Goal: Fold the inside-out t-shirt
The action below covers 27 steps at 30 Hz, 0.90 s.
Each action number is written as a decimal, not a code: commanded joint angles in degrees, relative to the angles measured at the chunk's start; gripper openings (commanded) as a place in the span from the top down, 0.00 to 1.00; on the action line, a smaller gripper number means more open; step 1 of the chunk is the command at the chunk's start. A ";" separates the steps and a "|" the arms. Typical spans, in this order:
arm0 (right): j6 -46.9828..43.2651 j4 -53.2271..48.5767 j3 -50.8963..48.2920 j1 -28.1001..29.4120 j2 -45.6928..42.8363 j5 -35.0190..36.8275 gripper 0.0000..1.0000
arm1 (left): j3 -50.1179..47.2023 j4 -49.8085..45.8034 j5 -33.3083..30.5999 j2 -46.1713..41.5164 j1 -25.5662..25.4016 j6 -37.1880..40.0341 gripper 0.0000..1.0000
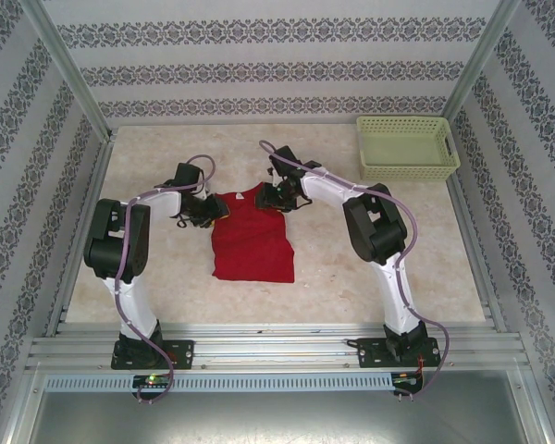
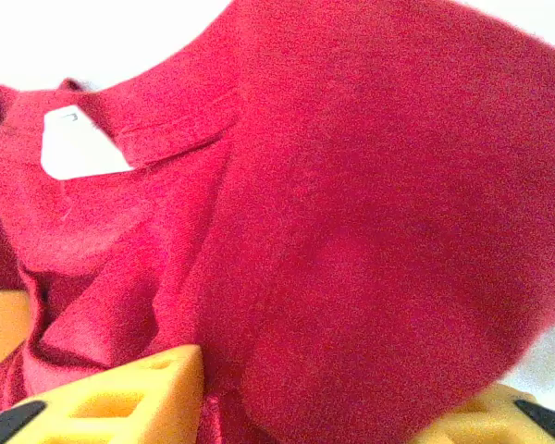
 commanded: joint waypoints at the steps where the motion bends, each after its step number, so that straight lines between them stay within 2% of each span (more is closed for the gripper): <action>1: -1.14 -1.75 1.92 -0.90 0.00 0.48 0.65 | 2.31 0.02 0.20 -0.76 -0.51 1.18 0.76; 6: -3.50 -1.01 2.56 -1.45 -2.50 1.73 0.87 | 2.98 -0.22 -2.64 -4.11 -0.54 2.97 0.90; 8: -4.31 -0.47 2.78 -1.55 -3.24 1.64 0.94 | 2.73 0.80 -2.92 -5.54 -0.54 3.25 0.98; 10: -5.05 0.45 2.67 -1.65 -4.26 1.64 0.99 | 2.22 2.32 -2.90 -7.34 -0.55 3.27 1.00; 19: -3.75 5.80 -5.13 -1.25 -13.44 0.79 1.00 | -5.29 10.53 2.25 -18.55 -0.64 0.43 1.00; 27: -0.79 8.62 -19.00 1.81 -25.92 2.39 1.00 | -11.20 2.27 2.61 -32.19 -1.85 0.21 1.00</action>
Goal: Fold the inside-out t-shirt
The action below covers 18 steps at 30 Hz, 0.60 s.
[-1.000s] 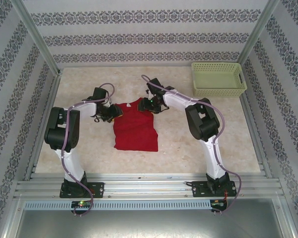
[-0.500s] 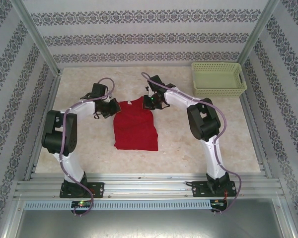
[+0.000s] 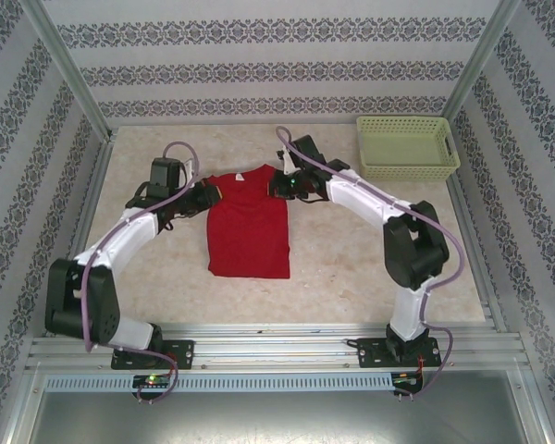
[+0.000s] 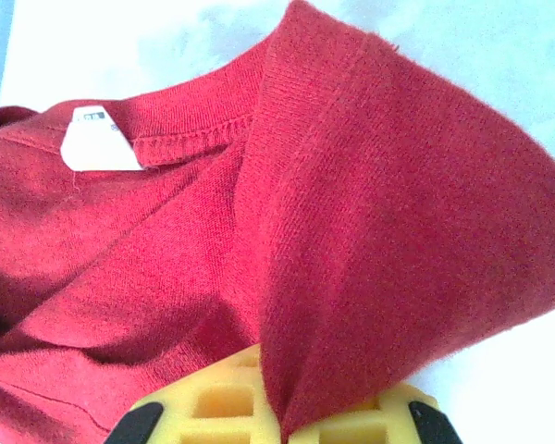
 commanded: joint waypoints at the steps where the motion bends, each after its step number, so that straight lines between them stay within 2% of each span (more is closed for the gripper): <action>1: 2.86 2.09 -6.40 1.80 -5.37 1.41 1.00 | -1.89 -4.93 1.14 -5.84 -1.51 -1.01 1.00; 4: 5.45 3.53 -12.36 3.51 -9.48 1.97 1.00 | -4.31 -8.85 -0.11 -10.19 -4.11 -1.78 1.00; 8: 7.09 6.30 -16.93 4.61 -10.18 3.08 1.00 | -9.86 -7.11 -0.70 -10.37 -5.72 -3.63 1.00; 13: 5.10 9.85 -14.66 4.28 -3.70 2.97 1.00 | -12.11 -3.71 -6.83 -6.75 -5.48 -1.54 1.00; 18: 2.35 9.41 -8.95 3.52 0.26 4.14 1.00 | -8.54 -1.16 -10.44 -4.77 -4.87 3.22 1.00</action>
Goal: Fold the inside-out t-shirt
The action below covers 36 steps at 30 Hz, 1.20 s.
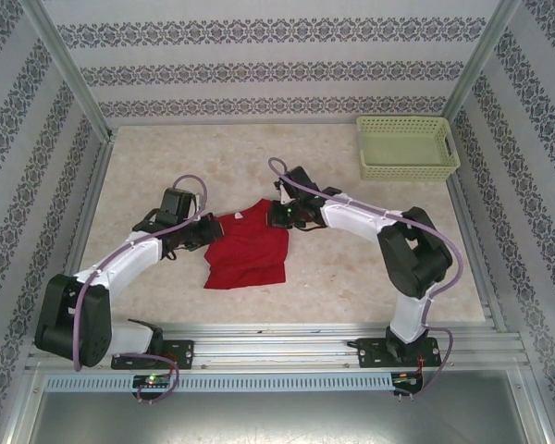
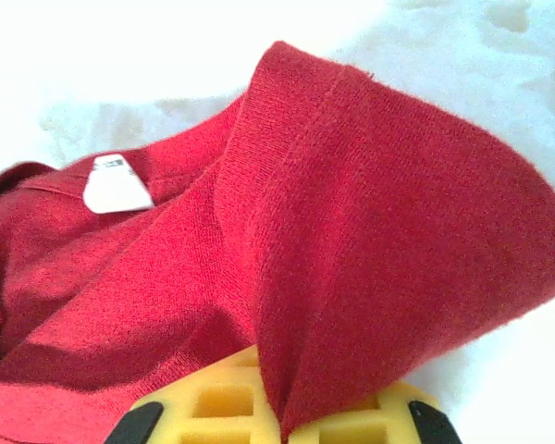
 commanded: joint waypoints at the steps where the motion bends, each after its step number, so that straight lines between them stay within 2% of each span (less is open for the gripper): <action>1: -2.22 1.32 5.09 -1.15 1.46 2.53 1.00 | 3.79 3.29 -4.28 0.89 0.63 4.38 1.00; 7: -2.07 0.92 8.34 -2.29 4.68 1.70 1.00 | 6.39 5.70 -2.45 7.02 2.69 4.46 1.00; 11: -2.98 1.65 10.63 -3.59 5.59 1.88 1.00 | 9.53 5.90 -3.92 9.59 3.49 5.78 1.00; 17: -4.36 -1.39 18.11 -5.40 11.65 1.00 1.00 | 14.13 7.96 -4.11 17.11 5.47 7.05 1.00; 21: -4.41 -3.00 22.00 -6.02 16.14 0.48 1.00 | 17.44 7.63 -3.41 22.99 5.80 7.81 0.94; 23: -4.45 -3.58 23.74 -6.28 17.90 0.51 0.95 | 19.29 6.98 -3.42 25.63 6.00 8.34 0.90; 27: -5.05 -6.06 27.28 -7.13 20.41 1.48 0.65 | 22.93 3.53 -6.03 29.30 6.73 9.30 0.68; 30: -5.23 -8.04 27.81 -8.10 20.16 2.17 0.47 | 24.44 -0.78 -8.29 29.15 7.42 9.80 0.52; 32: -5.41 -8.32 26.10 -8.55 18.63 1.85 0.40 | 23.51 -2.23 -8.62 27.07 7.58 9.82 0.44; 36: -5.40 -7.98 20.35 -8.33 14.46 1.74 0.31 | 20.25 -4.31 -4.62 22.94 7.41 7.71 0.36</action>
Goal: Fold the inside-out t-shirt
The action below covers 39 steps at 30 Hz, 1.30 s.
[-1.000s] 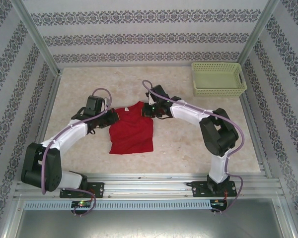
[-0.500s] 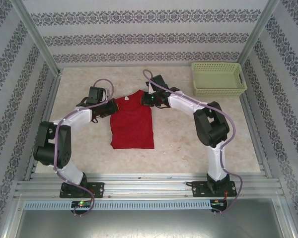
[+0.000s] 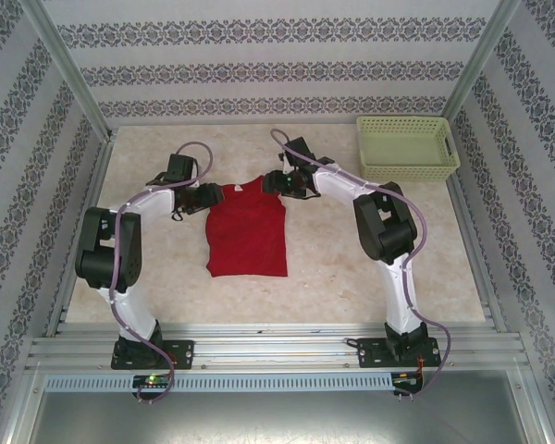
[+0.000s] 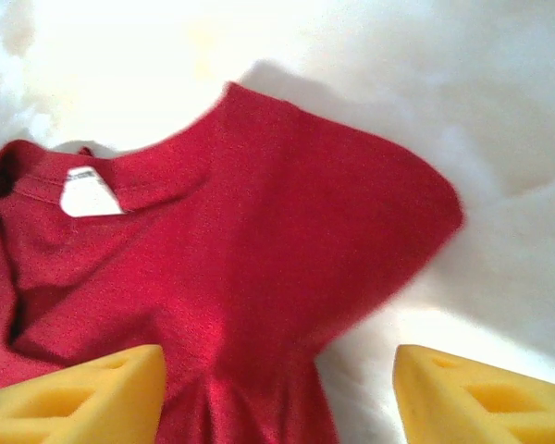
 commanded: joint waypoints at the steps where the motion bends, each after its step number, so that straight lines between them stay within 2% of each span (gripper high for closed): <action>1: -0.03 -1.34 -4.48 0.26 -5.44 0.48 0.30 | -2.48 -4.46 3.15 -4.03 0.22 -1.29 0.34; 4: 0.92 -0.89 -6.60 0.62 -5.85 -0.43 0.27 | -3.57 -4.58 5.55 -3.35 0.22 -2.32 0.31; 8: 1.83 -1.38 -4.51 1.77 -3.06 -2.00 0.26 | -1.28 -5.60 7.51 1.39 0.26 -2.75 0.30; 18: 8.34 -1.75 -2.47 5.63 2.03 -5.51 0.29 | 0.32 -6.46 11.85 5.57 -2.96 -3.83 0.45; 22: 9.08 -1.46 0.01 5.90 4.23 -6.81 0.43 | 1.39 -5.63 13.54 7.34 -3.60 -4.35 0.53; 26: 7.98 -1.75 2.00 5.50 4.48 -7.53 0.67 | 1.27 -3.64 14.43 6.47 -3.52 -5.09 0.69; 30: 7.00 -0.46 2.02 4.42 1.88 -9.36 0.85 | 1.30 -2.14 14.65 3.08 -3.07 -5.49 0.82; 32: 6.64 0.51 1.75 3.55 0.15 -10.50 0.94 | 1.04 -0.50 15.33 0.95 -2.12 -6.85 0.93; 34: 6.48 1.85 1.77 2.47 -1.59 -11.30 0.99 | 0.65 2.16 15.79 -1.03 -0.99 -8.38 1.00; 36: 5.67 2.41 3.63 1.28 -2.37 -12.10 1.00 | 1.73 3.87 15.56 -2.50 0.34 -9.33 1.00; 39: 2.85 0.09 12.23 -0.57 -0.86 -11.73 1.00 | 6.97 5.57 15.18 -2.69 1.71 -9.22 1.00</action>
